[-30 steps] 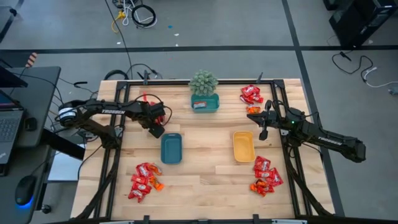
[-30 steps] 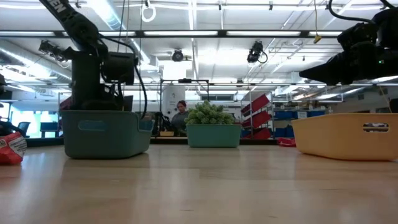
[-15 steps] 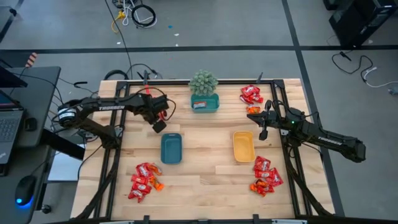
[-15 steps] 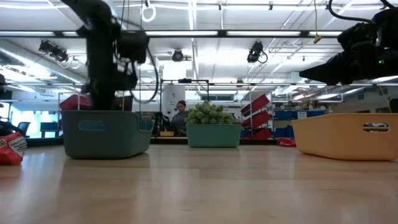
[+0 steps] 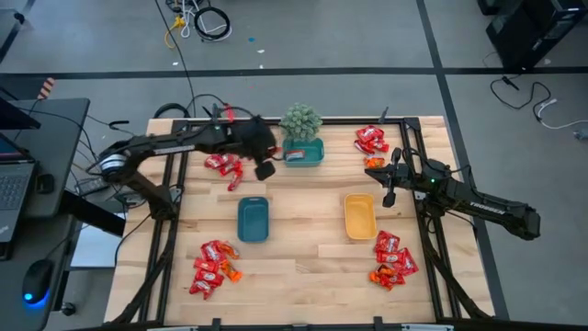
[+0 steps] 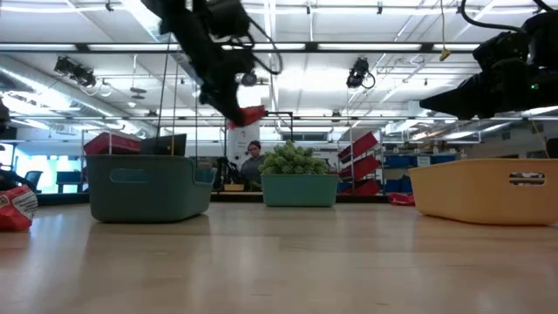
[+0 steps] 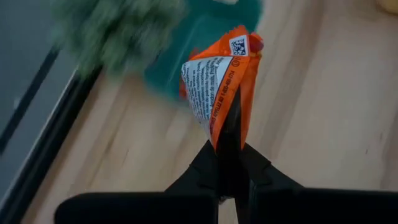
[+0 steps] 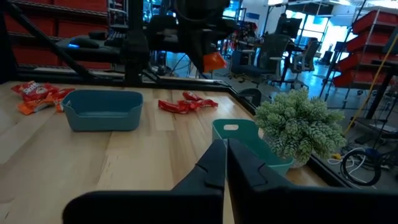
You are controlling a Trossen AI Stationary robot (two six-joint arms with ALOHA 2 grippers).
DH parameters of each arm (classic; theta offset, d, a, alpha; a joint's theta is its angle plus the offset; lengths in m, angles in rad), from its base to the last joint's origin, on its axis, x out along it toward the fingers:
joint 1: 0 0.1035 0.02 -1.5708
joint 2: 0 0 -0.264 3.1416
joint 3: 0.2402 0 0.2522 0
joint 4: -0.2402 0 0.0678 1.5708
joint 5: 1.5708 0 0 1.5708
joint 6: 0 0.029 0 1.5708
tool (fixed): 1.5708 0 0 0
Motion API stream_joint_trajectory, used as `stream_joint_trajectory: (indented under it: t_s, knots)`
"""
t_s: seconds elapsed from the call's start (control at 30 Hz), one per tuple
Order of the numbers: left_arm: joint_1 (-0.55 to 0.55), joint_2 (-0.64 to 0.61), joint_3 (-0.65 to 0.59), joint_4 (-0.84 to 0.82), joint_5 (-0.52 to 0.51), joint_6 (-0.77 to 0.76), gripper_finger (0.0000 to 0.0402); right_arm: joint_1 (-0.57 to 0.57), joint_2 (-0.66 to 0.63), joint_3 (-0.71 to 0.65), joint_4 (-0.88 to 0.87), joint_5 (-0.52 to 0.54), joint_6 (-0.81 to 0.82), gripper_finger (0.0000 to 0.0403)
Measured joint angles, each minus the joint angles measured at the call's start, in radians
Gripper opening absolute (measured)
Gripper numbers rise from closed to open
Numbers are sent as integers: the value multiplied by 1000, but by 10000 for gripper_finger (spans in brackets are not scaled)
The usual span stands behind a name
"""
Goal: Sort candy
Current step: Put the orange chocolate into the green bin
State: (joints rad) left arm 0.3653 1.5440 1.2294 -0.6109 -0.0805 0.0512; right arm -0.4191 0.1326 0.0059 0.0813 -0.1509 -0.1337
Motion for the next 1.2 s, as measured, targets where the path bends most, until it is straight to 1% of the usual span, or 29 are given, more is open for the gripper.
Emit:
stream_joint_trajectory:
  t_s: [0.1, 0.17, 0.3, 0.43, 0.53, 0.73, 1.03, 1.13, 1.2]
  knots:
    - [8, 108, 81, 30, 43, 97, 12, 0, 0, 0, 1, 0, -13, 4]
    - [15, 187, 149, 15, 56, 159, 12, 0, 0, 0, 9, 0, -61, 3]
    - [38, 323, 281, -20, 64, 236, 11, 0, 0, 0, 15, 0, -75, 1]
    - [61, 422, 376, -46, 85, 284, 11, 0, 0, 0, 15, 0, -75, 3]
    - [71, 469, 413, -87, 115, 328, 18, 0, 0, 0, 17, 0, -75, 5]
    - [68, 493, 421, -124, 79, 394, 55, 0, 0, 0, 58, 0, 5, 2]
    - [67, 493, 421, -122, 75, 390, 116, 0, 0, 0, 166, 0, 10, 2]
    - [67, 493, 421, -102, 68, 375, 124, 0, 0, 0, 166, 0, 7, 1]
    - [70, 493, 421, -88, 48, 351, 116, 0, 0, 0, 193, 0, 5, 0]
